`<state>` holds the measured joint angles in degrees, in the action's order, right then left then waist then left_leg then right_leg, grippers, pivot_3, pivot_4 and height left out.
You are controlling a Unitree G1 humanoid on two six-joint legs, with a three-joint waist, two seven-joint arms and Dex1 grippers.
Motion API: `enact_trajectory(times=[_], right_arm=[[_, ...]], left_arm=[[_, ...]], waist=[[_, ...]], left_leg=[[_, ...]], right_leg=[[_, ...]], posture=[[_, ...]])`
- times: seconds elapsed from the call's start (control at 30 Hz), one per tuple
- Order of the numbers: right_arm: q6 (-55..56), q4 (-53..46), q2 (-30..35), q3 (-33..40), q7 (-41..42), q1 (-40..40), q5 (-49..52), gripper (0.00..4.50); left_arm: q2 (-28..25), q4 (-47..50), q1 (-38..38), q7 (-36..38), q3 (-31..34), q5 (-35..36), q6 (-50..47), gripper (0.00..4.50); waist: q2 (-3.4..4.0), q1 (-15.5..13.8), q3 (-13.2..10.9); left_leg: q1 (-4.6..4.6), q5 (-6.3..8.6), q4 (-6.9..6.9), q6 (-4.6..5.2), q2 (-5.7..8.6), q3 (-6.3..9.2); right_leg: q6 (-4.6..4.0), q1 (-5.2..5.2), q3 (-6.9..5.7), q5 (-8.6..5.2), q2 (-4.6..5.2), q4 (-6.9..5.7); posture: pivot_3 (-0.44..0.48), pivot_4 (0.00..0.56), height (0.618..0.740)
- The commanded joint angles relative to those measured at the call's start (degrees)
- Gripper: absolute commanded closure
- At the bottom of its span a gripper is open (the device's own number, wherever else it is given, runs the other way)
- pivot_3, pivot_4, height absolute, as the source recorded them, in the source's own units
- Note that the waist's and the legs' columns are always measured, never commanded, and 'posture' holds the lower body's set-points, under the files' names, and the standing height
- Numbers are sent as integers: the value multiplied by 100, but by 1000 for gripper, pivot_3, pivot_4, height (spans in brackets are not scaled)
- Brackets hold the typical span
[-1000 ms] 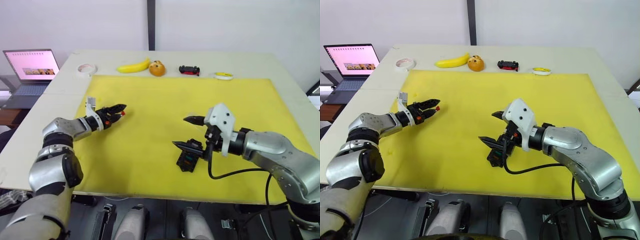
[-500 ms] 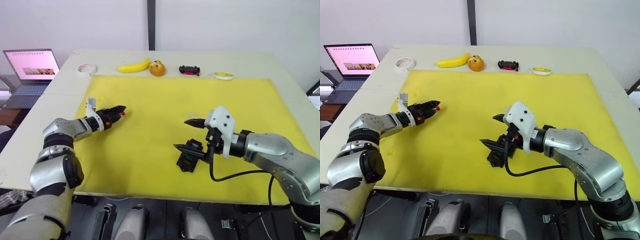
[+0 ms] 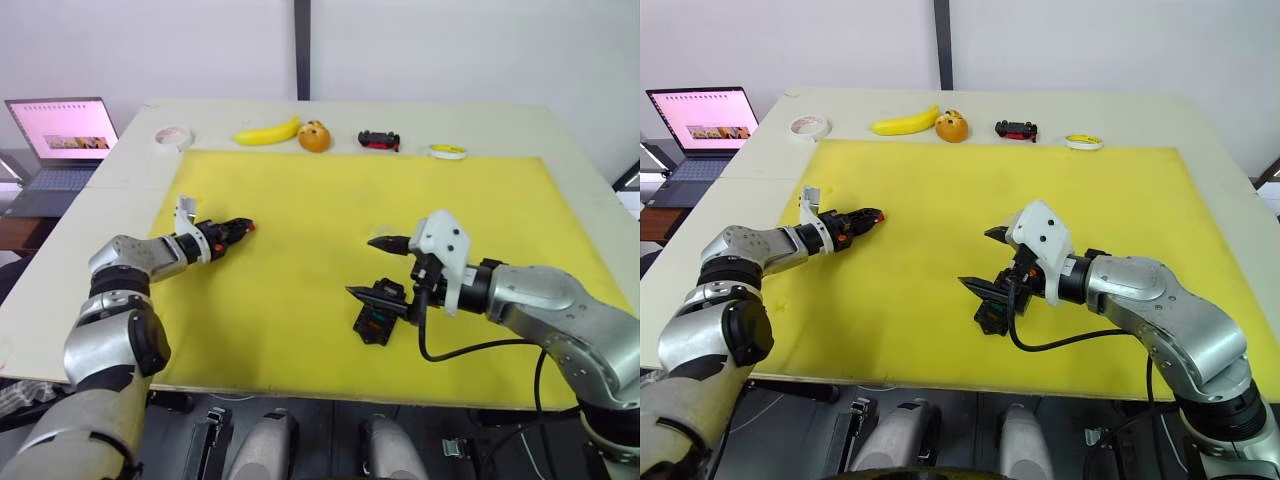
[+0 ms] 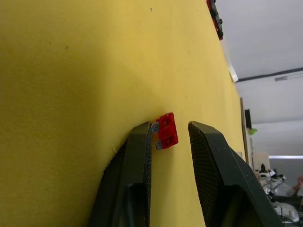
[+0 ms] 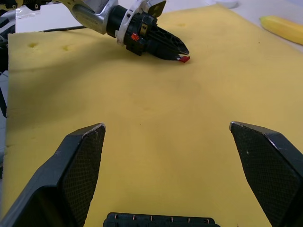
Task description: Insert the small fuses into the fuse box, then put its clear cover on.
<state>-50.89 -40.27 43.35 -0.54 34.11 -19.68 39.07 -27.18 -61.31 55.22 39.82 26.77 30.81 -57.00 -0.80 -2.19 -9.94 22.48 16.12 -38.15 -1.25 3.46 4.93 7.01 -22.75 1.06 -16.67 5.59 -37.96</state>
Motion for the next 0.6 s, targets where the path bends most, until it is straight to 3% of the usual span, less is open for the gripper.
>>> enact_trajectory(times=[0.03, 0.4, 0.53, 0.6], right_arm=[[90, -85, -17, 167, 14, -82, 46, 0], [76, -77, -4, 165, 5, -92, 32, 0], [66, -102, 10, 165, -9, -70, 21, 0], [62, -115, 22, 181, -5, -56, 28, 0]], left_arm=[[117, -68, -77, -52, -15, 24, -191, 3198], [167, -22, -117, -58, -59, 12, -195, 3198], [147, 23, -185, 127, -206, -79, -139, 4446], [114, 33, -223, 185, -237, -98, -125, 4446]], waist=[[0, 0, 0], [0, -1, 0], [0, 2, 0], [1, 13, 0]], left_leg=[[0, 0, 0, 0, 0, 0], [0, 0, 1, 0, 0, 0], [0, 0, 2, 0, 0, 0], [0, 0, 3, 0, -1, 0]], right_leg=[[0, 0, 0, 0, 0, 0], [0, 0, 0, 0, 0, 4], [0, 0, 0, 0, 0, 5], [0, 0, 0, 0, 0, 5]], posture=[[0, 150, 740], [0, 150, 740], [0, 150, 740], [0, 150, 740]])
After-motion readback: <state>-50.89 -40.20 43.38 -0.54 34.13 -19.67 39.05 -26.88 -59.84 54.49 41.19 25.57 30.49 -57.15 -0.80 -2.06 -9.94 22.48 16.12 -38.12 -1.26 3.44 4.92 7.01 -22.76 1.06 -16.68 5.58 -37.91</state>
